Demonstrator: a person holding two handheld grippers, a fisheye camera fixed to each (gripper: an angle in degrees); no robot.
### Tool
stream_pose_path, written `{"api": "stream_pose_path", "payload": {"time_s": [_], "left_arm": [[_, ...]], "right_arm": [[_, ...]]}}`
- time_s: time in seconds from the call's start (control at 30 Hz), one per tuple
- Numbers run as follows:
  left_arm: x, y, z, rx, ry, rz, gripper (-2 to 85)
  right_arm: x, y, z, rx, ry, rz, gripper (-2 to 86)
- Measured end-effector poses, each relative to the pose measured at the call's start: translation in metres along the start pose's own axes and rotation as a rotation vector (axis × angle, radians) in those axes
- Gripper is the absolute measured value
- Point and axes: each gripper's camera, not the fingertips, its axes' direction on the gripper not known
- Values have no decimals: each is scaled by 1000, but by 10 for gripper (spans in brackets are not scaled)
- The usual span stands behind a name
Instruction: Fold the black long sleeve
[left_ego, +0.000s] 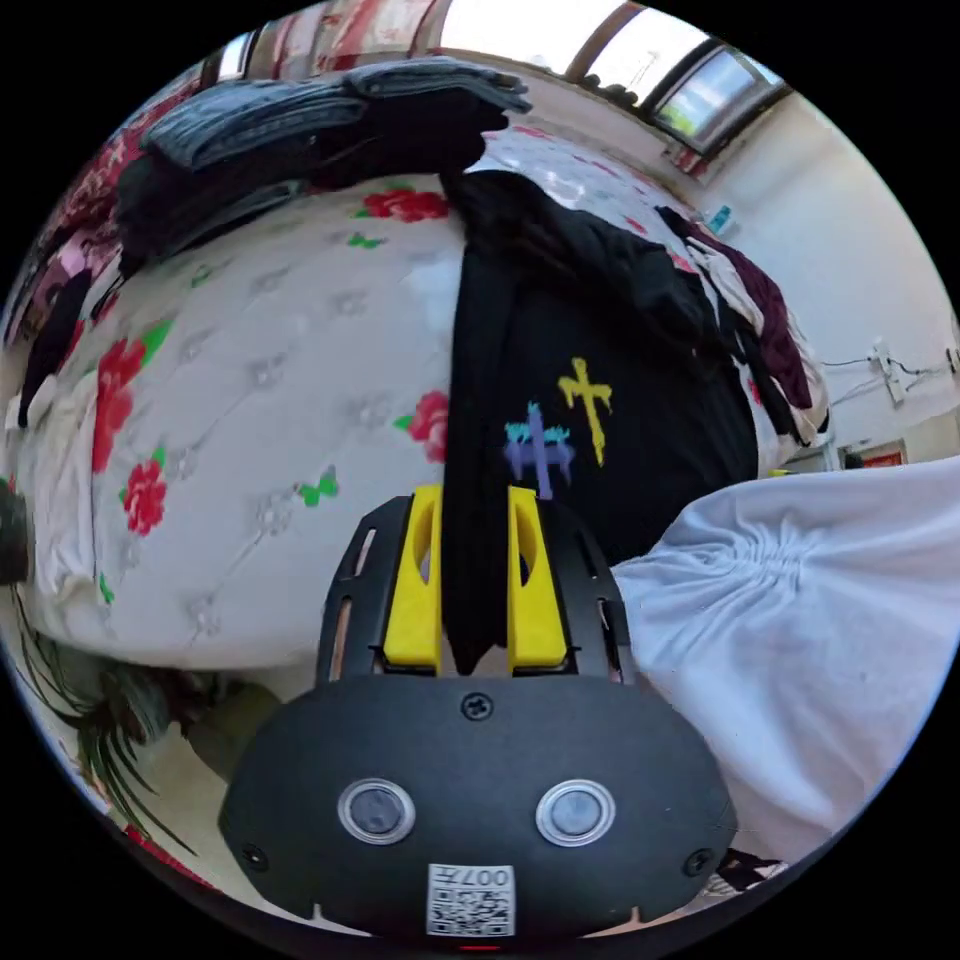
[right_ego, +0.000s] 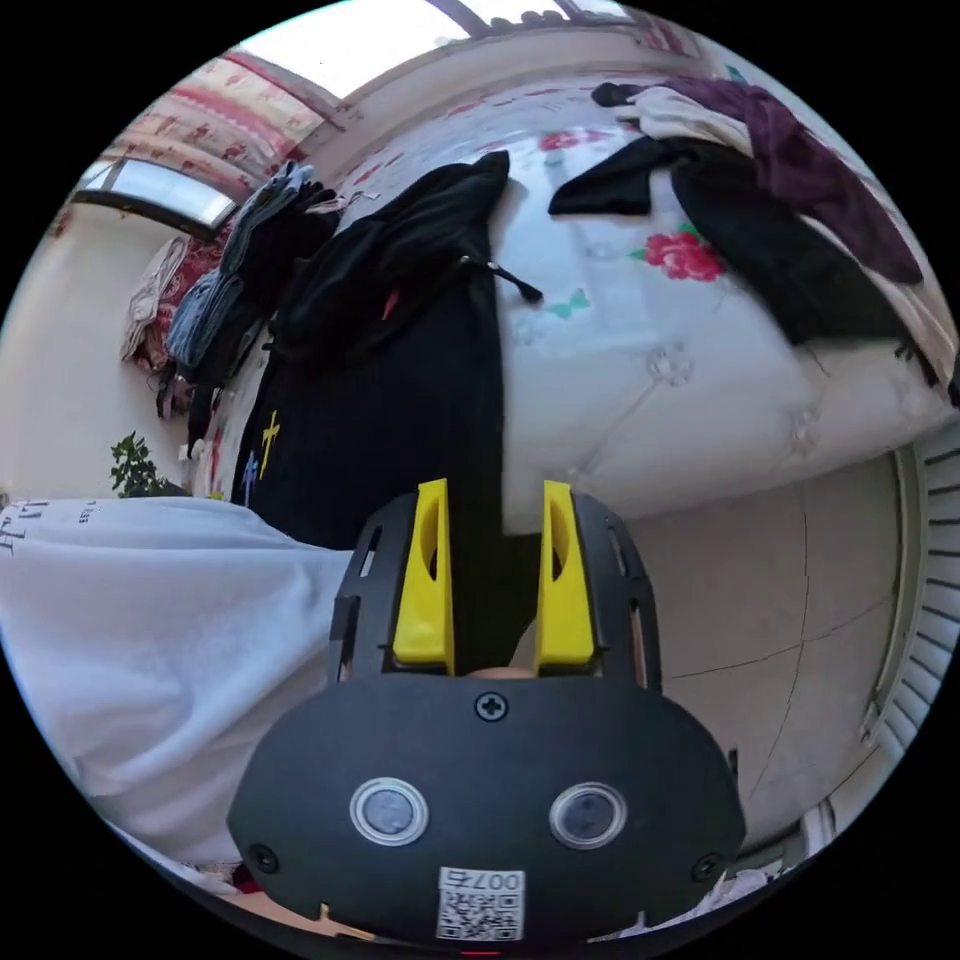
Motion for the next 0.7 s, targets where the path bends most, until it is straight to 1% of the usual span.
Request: {"api": "stream_pose_path", "payload": {"time_s": [0.1,0.13,0.2,0.3,0.33,0.37,0.4,0.43,0.47,0.5,0.53,0.6,0.63,0.67,0.7], "left_arm": [[-3,18,21,-86,46,-20,122],[-1,18,22,-80,41,-16,129],[11,11,18,-97,-78,42,130],[12,-2,11,-165,-139,87,109],[11,-5,9,-177,-137,104,89],[6,-12,3,-184,-56,134,51],[-3,-20,-3,-207,27,125,41],[-9,-25,-7,-217,68,118,37],[-21,-35,-21,-199,182,106,33],[-34,-44,-43,-129,305,94,31],[-41,-49,-55,-84,353,84,29],[-75,-72,-99,90,517,22,26],[-84,-78,-109,138,557,3,25],[-100,-90,-126,229,642,-26,24],[-114,-101,-138,304,724,-55,23]], "right_arm": [[16,3,16,-68,-51,14,121],[17,-1,25,-107,-66,-1,122],[16,-9,38,-178,-70,-39,118],[16,-23,47,-279,-107,-76,95],[18,-29,44,-309,-84,-88,80],[19,-33,36,-327,-103,-118,63],[21,-35,31,-328,-135,-132,57],[23,-40,16,-333,-234,-171,45],[27,-46,-6,-296,-326,-203,36],[29,-49,-18,-270,-357,-215,31],[34,-57,-44,-208,-400,-231,25],[44,-72,-84,-105,-457,-232,18],[52,-83,-110,-25,-508,-222,14],[60,-94,-134,57,-556,-209,11],[63,-99,-145,95,-577,-199,10]]}}
